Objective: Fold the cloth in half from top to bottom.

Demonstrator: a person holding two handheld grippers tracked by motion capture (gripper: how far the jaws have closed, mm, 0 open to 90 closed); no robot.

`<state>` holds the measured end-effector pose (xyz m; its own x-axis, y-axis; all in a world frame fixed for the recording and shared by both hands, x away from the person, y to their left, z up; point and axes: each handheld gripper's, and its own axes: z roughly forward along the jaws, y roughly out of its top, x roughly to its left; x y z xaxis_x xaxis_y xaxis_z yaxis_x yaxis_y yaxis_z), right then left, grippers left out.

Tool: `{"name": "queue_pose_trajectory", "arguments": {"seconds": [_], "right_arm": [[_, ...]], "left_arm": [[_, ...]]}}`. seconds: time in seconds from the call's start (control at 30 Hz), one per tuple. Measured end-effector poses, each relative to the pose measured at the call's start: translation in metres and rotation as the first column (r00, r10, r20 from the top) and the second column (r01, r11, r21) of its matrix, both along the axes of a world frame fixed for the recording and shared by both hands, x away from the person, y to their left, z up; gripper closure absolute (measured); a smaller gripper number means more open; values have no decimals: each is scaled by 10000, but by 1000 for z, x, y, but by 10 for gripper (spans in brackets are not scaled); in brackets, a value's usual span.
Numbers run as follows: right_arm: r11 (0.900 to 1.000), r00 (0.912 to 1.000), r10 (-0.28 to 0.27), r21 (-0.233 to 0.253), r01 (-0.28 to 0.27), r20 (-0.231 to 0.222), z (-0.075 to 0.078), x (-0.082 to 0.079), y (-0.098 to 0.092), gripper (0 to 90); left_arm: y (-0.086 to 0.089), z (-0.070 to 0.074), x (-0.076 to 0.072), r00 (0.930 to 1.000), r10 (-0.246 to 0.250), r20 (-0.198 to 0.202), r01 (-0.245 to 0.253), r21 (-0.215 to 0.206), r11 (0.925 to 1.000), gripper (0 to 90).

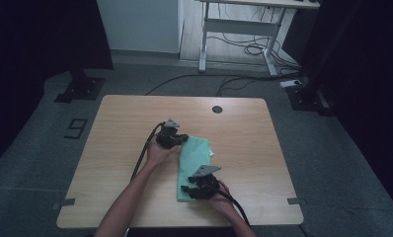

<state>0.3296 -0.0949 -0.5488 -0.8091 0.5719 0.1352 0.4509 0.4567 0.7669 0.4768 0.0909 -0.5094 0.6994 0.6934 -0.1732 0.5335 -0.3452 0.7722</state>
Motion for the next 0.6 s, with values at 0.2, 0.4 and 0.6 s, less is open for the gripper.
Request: {"name": "queue_pose_trajectory", "arguments": {"seconds": [0.2, 0.4, 0.6], "right_arm": [[9980, 9990, -91, 625, 64, 435, 21, 18, 2, 531], [10000, 9991, -31, -7, 32, 421, 12, 36, 18, 614], [9993, 9996, -34, -381, 45, 283, 3, 41, 21, 647]], "left_arm": [[-1, -3, 2, 9999, -20, -140, 20, -61, 10000, 869], [-1, -1, 1, 9999, -59, -97, 58, -112, 9999, 868], [0, 4, -3, 9997, -254, -6, 253, -346, 9991, 866]]}}
